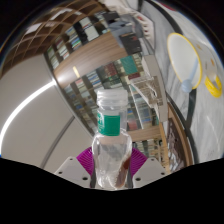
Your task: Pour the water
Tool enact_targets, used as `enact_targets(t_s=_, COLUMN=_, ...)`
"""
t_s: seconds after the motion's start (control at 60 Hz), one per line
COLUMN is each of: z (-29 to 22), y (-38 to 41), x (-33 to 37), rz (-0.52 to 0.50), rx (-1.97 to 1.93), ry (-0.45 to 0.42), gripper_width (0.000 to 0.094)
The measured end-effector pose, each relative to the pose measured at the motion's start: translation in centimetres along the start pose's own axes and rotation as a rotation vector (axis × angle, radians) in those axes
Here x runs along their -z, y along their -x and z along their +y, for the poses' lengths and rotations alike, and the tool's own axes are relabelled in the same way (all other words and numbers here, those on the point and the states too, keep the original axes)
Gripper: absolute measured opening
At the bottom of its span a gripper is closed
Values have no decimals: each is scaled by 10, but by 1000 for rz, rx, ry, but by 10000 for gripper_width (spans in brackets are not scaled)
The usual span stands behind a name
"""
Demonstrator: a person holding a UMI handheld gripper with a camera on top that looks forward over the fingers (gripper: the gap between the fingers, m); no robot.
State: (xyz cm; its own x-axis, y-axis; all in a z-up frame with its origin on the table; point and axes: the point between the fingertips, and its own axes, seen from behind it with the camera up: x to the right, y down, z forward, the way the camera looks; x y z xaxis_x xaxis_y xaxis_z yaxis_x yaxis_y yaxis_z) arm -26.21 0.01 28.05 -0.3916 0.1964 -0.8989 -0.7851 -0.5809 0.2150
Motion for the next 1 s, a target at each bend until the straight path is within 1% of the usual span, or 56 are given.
enact_targets(t_s=0.067, z=-32, y=-3, x=6, rz=-37, rx=-169, ry=-48, gripper_width=414)
enact_targets(t_s=0.083, z=-35, y=-10, x=-3, rz=-38, rx=-194, ry=-63, gripper_width=416)
enact_targets(t_s=0.133, z=-53, y=-16, x=8, rz=-54, rx=-280, ry=-79, gripper_width=414)
enact_targets(t_s=0.217, z=-70, y=-31, x=17, rz=-60, rx=-370, ry=-114, gripper_width=416)
enact_targets(t_s=0.233, z=-74, y=-38, x=6, rz=-59, rx=-378, ry=-121, gripper_width=417)
enact_targets(t_s=0.267, z=-78, y=-41, x=7, rz=-57, rx=-398, ry=-128, gripper_width=417)
enact_targets(t_s=0.3, z=-78, y=-43, x=9, rz=-54, rx=-397, ry=-123, gripper_width=417)
enact_targets(t_s=0.317, z=-77, y=-38, x=21, rz=-51, rx=-396, ry=-117, gripper_width=417)
enact_targets(t_s=0.367, z=-73, y=-39, x=10, rz=-23, rx=-361, ry=-113, gripper_width=417)
enact_targets(t_s=0.45, z=-66, y=-25, x=12, rz=-13, rx=-300, ry=-59, gripper_width=413)
enact_targets(t_s=0.483, z=-61, y=-17, x=8, rz=-5, rx=-234, ry=-38, gripper_width=415)
enact_targets(t_s=0.5, z=-55, y=-5, x=19, rz=1, rx=-194, ry=-26, gripper_width=414)
enact_targets(t_s=0.517, z=-55, y=-2, x=4, rz=13, rx=-138, ry=-17, gripper_width=413)
enact_targets(t_s=0.55, z=-55, y=10, x=4, rz=21, rx=-20, ry=8, gripper_width=415)
enact_targets(t_s=0.633, z=-59, y=50, x=2, rz=46, rx=345, ry=29, gripper_width=414)
enact_targets(t_s=0.65, z=-57, y=66, x=13, rz=48, rx=418, ry=25, gripper_width=416)
enact_targets(t_s=0.7, z=-62, y=99, x=8, rz=73, rx=651, ry=5, gripper_width=416)
enact_targets(t_s=0.783, z=-95, y=145, x=27, rz=93, rx=997, ry=-54, gripper_width=417)
enact_targets(t_s=0.8, z=-92, y=151, x=22, rz=112, rx=1057, ry=-71, gripper_width=417)
enact_targets(t_s=0.883, z=-127, y=167, x=36, rz=186, rx=1349, ry=-122, gripper_width=416)
enact_targets(t_s=0.917, z=-143, y=165, x=42, rz=227, rx=1450, ry=-131, gripper_width=417)
enact_targets(t_s=0.933, z=-156, y=165, x=57, rz=242, rx=1502, ry=-131, gripper_width=416)
enact_targets(t_s=1.0, z=-195, y=147, x=65, rz=356, rx=1650, ry=-138, gripper_width=414)
